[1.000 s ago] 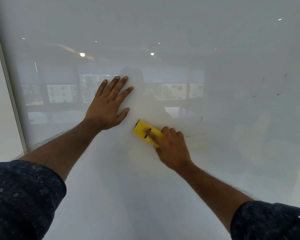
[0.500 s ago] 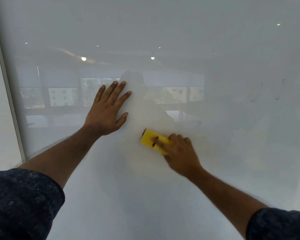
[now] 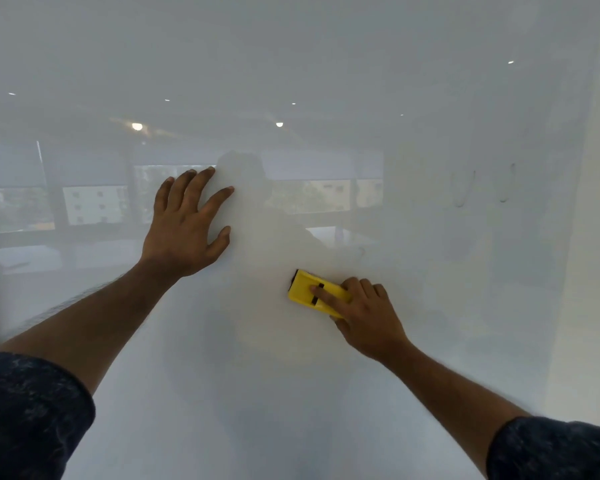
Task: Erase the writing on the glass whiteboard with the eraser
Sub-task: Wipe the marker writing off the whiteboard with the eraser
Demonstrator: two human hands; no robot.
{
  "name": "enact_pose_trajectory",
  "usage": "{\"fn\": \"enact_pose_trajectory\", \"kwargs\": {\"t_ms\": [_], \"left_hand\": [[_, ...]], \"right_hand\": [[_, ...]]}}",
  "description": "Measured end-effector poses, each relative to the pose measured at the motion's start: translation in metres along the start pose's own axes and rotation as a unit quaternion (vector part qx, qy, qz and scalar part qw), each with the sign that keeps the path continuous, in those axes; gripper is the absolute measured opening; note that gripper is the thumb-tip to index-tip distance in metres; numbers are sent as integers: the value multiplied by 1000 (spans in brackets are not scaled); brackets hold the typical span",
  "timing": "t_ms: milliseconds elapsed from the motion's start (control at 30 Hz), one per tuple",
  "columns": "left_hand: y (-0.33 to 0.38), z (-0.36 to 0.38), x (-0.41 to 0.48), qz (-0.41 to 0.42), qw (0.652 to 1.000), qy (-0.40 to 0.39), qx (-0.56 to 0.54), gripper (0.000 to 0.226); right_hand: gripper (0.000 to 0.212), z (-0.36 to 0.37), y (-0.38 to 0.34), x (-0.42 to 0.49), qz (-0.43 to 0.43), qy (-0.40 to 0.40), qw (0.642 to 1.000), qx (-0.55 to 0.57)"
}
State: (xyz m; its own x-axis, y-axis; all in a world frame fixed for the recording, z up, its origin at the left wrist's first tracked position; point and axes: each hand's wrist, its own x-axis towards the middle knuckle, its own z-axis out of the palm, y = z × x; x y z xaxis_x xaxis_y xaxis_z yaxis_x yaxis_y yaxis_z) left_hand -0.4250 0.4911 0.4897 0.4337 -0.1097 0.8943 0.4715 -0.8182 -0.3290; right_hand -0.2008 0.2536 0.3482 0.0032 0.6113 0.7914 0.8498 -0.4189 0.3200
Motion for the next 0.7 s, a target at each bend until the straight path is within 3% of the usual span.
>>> {"fn": "enact_pose_trajectory", "kwargs": {"t_ms": [67, 167, 233, 333, 467, 600, 700], "left_hand": [[4, 0, 6, 2, 1000, -1, -3, 63], [13, 2, 16, 12, 1000, -13, -9, 65], [21, 3, 21, 24, 999, -24, -11, 65], [38, 7, 25, 33, 998, -42, -17, 64], [59, 13, 28, 19, 998, -52, -19, 65], [73, 15, 35, 43, 997, -56, -15, 64], [82, 15, 43, 42, 997, -55, -20, 62]], "right_hand": [[71, -12, 28, 17, 53, 32, 998, -5], [70, -35, 78, 41, 208, 64, 976, 15], [69, -40, 93, 46, 254, 68, 964, 43], [69, -29, 74, 29, 228, 52, 971, 55], [70, -2, 27, -19, 119, -11, 992, 49], [66, -3, 35, -22, 66, -22, 997, 22], [67, -22, 74, 3, 109, 14, 994, 8]]}}
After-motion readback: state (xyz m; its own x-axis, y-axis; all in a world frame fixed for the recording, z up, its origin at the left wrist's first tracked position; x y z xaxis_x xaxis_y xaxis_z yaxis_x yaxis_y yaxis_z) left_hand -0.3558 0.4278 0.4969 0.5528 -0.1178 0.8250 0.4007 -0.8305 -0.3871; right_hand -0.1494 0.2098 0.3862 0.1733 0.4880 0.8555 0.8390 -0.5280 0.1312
